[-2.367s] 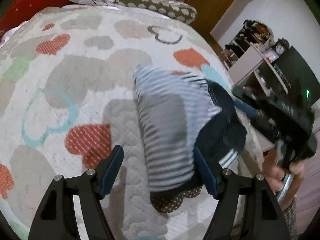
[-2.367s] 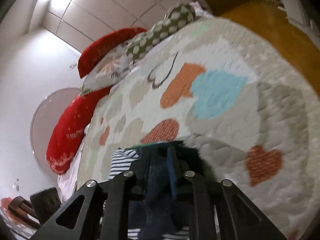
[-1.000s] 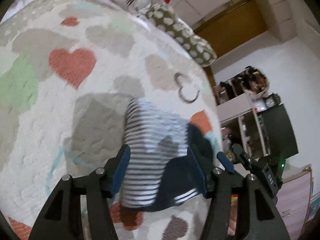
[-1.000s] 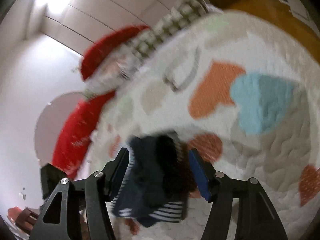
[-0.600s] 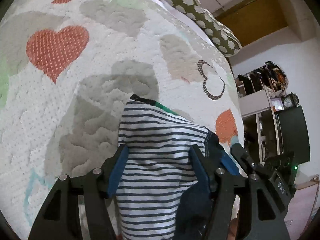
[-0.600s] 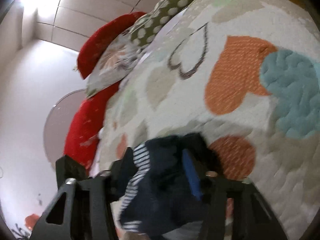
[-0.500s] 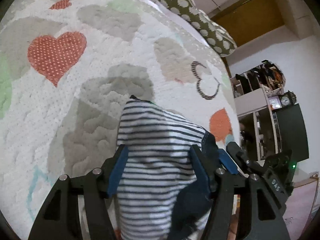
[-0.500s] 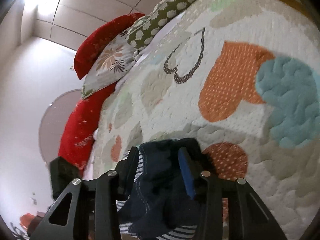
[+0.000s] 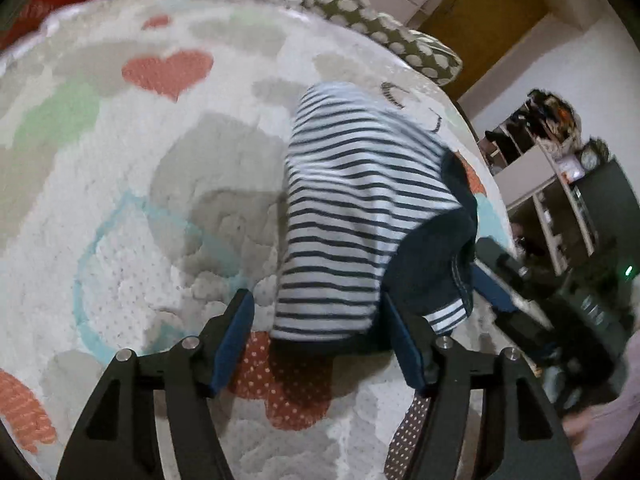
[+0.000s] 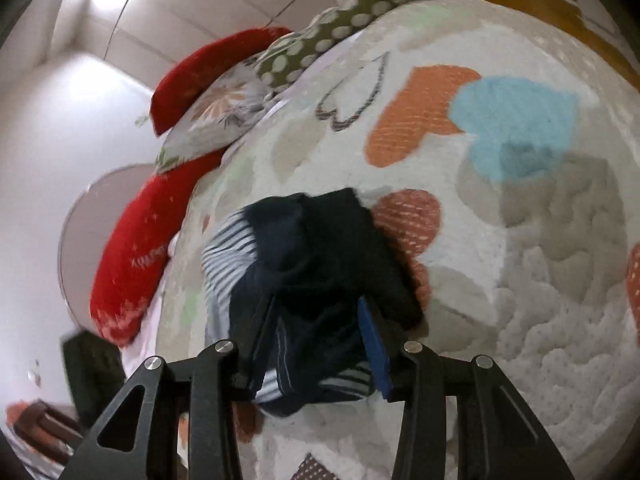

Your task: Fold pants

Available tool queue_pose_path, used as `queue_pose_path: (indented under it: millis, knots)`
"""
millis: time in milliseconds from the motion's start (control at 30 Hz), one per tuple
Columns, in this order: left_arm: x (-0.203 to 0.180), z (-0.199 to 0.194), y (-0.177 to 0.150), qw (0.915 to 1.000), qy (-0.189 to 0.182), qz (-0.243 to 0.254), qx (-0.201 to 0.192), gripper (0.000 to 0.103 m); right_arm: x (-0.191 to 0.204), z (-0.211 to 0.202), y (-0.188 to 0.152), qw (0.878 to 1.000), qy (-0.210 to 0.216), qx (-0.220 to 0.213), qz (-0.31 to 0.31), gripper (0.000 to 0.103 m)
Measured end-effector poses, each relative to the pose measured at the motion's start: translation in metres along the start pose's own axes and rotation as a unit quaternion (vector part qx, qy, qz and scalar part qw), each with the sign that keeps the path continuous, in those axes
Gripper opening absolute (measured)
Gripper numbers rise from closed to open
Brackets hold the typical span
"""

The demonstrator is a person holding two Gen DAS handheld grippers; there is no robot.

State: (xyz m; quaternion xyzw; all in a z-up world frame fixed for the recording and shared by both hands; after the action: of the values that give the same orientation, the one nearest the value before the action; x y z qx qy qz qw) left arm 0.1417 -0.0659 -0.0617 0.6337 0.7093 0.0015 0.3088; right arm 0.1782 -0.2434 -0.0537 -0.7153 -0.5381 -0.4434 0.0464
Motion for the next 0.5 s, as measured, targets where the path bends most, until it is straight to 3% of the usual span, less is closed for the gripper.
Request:
queue_pose_path:
  millis: [100,267,367,500]
  knots:
    - [-0.006,-0.020,0.001,0.9998,-0.004,0.006,-0.016,0.066,0.006,-0.020,0.006,1.000,0.005,-0.014,0.003,0.048]
    - [-0.008,-0.074,-0.008,0.9941,0.047,0.038,-0.090,0.077,0.013,-0.063,-0.004,0.997,-0.040,-0.054,-0.042,0.058]
    - [-0.006,-0.120,-0.016,0.9785,0.099,0.061,-0.171,0.083,0.010,-0.083,-0.026,0.991,-0.090,-0.068,-0.075,0.059]
    - [-0.004,-0.170,-0.024,0.9587,0.130,0.065,-0.244,0.091,0.010,-0.103,-0.060,0.977,-0.153,-0.084,-0.123,0.061]
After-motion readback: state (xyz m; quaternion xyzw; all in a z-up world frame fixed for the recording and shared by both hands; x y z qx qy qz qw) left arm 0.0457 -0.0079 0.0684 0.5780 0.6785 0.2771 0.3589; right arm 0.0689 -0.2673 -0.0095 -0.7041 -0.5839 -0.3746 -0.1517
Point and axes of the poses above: each gripper's, at about its wrist camera, not at the fingertips, and z roughly the way its jaws point, x to its left, y to its top, the point moved 10 cm from there along z, roughly the way its jaws point, and after that the axes turned 3 degrees about -z, right-handed, at the moved point
